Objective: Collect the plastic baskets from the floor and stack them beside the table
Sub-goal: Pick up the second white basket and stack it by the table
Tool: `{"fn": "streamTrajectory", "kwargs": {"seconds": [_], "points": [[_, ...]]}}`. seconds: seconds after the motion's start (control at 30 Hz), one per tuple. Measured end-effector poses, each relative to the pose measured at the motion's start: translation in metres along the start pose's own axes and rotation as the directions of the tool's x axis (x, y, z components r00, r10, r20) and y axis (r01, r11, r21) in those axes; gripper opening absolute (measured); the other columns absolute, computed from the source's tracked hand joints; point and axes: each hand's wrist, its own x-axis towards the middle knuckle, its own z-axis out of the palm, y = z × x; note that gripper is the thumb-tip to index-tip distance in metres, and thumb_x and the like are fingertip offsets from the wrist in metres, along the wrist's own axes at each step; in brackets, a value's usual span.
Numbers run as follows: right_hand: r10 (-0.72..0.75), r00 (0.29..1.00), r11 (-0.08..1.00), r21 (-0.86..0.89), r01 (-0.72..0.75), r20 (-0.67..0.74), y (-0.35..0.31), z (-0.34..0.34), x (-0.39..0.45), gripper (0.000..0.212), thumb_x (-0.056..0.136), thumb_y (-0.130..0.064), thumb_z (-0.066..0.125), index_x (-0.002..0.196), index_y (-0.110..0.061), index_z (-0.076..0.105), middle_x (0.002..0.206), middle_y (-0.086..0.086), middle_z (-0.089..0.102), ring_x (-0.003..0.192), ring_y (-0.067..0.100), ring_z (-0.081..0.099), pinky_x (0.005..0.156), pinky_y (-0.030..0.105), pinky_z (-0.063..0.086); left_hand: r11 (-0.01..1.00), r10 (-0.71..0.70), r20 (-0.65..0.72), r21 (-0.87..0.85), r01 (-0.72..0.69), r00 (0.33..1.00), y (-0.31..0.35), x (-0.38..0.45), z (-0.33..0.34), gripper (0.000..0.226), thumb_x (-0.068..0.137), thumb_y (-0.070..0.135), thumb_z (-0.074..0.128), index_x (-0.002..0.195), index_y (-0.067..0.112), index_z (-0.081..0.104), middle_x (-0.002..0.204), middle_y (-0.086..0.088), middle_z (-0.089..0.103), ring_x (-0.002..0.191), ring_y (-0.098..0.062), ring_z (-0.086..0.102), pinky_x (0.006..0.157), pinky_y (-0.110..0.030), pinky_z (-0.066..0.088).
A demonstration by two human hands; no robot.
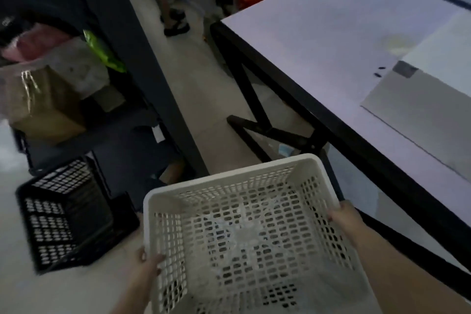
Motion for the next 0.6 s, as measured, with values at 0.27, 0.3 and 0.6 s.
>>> {"fn": "streamTrajectory", "kwargs": {"seconds": [0.27,0.3,0.6], "points": [[-0.034,0.999,0.989,-0.142,0.036,0.019,-0.036,-0.003,0.103,0.047,0.087,0.000,0.054,0.132,0.009,0.043,0.114,0.026,0.055,0.080,0.029,0.051,0.055,0.029,0.039,0.978,-0.151,-0.046,-0.155,0.142,0.987,-0.019,0.015,0.066,0.052,0.085,-0.002,0.061,0.132,0.003,0.040,0.104,-0.017,0.052,0.083,-0.032,0.053,0.069,-0.036,0.043],[-0.028,0.999,0.987,-0.160,0.031,0.017,-0.036,-0.001,0.113,0.047,0.086,-0.001,0.056,0.130,0.009,0.046,0.117,0.027,0.057,0.087,0.033,0.054,0.063,0.032,0.046,0.973,-0.167,-0.039,-0.169,0.158,0.985,-0.018,0.019,0.072,0.051,0.085,0.000,0.061,0.131,0.003,0.041,0.104,-0.019,0.056,0.078,-0.031,0.054,0.070,-0.037,0.044],[-0.033,0.995,0.975,-0.217,0.053,0.099,-0.019,0.025,0.170,0.032,0.086,0.000,0.054,0.118,-0.006,0.055,0.092,0.012,0.061,0.079,0.028,0.056,0.062,0.025,0.043,0.947,-0.251,-0.032,-0.215,0.238,0.968,-0.038,0.059,0.120,0.071,0.085,0.005,0.062,0.146,0.011,0.028,0.145,-0.018,0.042,0.128,-0.038,0.043,0.106,-0.051,0.035]]}}
